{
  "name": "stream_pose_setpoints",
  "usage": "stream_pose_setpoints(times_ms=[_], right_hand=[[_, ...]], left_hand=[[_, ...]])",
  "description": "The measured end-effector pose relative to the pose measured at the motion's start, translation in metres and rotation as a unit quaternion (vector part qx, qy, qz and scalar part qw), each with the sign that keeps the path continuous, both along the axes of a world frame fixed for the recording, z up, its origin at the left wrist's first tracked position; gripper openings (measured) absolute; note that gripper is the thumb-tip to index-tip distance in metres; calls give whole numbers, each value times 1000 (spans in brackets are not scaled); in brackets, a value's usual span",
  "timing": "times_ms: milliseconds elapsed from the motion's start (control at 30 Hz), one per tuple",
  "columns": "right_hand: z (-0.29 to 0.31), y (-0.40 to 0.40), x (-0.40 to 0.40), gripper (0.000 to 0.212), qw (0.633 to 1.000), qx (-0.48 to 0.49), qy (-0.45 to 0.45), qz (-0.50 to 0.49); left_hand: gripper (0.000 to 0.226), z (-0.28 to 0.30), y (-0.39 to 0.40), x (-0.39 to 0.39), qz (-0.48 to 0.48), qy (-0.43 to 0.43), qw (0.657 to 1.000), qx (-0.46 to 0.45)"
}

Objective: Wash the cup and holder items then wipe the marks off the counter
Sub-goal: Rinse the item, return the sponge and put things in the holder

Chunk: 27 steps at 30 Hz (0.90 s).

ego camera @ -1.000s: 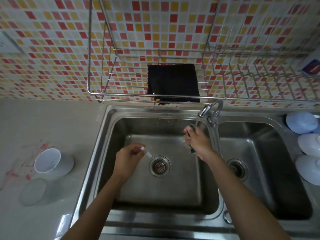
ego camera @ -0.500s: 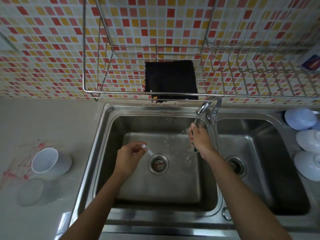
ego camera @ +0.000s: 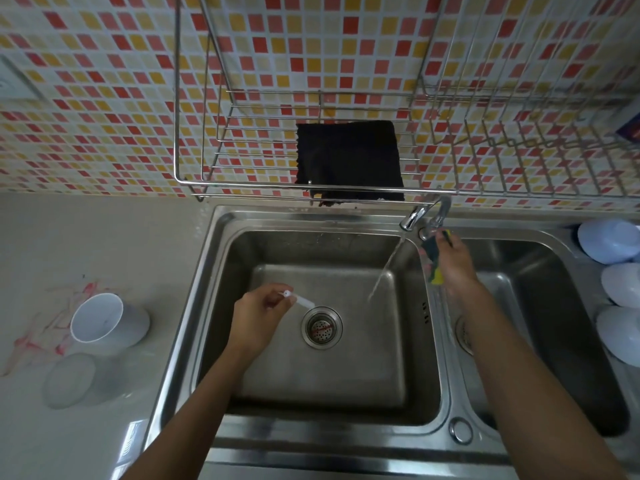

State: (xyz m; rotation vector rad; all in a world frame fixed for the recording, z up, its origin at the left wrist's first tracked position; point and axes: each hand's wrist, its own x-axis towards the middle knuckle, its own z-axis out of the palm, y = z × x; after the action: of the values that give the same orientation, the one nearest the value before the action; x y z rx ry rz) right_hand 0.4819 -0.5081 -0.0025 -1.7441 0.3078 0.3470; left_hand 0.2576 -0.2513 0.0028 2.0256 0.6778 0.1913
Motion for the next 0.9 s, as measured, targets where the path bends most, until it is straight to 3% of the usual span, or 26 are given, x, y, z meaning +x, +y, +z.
stream_pose_setpoints(times_ms=[133,233,300,400,567,733,900], right_hand=[[0,3,-11,30,1000,-19,-10,-21],[-4,19,-51,41,991,-76,-99,-46],[-13,30,-89,42,981,-142,-132,17],[-31,43,-132,27,972,-201,-67,101],[-32,49,-152,25,965,-222,-59,127],[33,67,-162,24,949,-153,-218,170],[142,106,-168,28,857,-62,-502,100]], left_hand=[[14,12,-2,-12,7,-53,998,13],[18,14,-10,-26,33,-109,987,111],[18,0,-14,-35,15,-90,983,162],[17,-24,-16,-44,-45,-24,985,165],[16,-19,-17,-42,-45,-39,983,174],[11,7,-11,-48,-10,-84,985,153],[11,26,6,-63,19,-109,985,133]])
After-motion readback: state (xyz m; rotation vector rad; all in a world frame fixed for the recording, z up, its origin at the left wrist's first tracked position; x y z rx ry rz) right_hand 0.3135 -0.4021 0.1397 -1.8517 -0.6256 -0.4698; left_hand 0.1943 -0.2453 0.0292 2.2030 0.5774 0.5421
